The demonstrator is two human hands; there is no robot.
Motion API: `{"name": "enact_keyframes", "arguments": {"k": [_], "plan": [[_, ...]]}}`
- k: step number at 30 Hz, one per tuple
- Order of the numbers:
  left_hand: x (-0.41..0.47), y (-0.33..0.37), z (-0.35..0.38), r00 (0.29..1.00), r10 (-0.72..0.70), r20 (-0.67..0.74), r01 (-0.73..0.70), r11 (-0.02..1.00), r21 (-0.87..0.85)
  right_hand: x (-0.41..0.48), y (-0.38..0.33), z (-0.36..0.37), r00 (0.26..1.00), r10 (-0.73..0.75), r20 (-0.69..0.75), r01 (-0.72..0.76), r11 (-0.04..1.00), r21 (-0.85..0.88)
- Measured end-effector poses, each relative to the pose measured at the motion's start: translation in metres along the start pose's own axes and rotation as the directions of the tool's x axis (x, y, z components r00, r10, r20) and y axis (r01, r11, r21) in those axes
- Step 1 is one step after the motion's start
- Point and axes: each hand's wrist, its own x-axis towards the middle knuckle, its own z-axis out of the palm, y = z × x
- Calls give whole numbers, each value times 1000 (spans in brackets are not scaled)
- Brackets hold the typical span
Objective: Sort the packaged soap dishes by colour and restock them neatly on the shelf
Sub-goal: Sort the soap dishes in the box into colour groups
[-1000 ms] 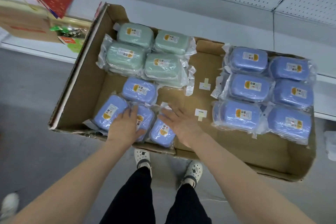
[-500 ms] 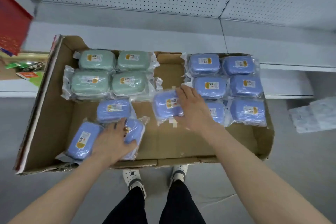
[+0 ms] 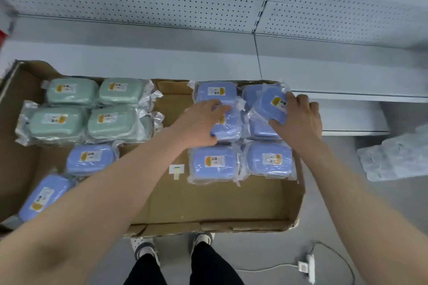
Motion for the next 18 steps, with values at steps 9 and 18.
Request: {"name": "enact_keyframes", "arguments": {"k": [9,18], "plan": [[37,2,39,997,44,58,-51,992,116,39,7,21,992,-123,36,122,992,27],[27,4,47,997,15,-74,-8,995,94,42,6,39,979,-196,54,201,976,-89]]}}
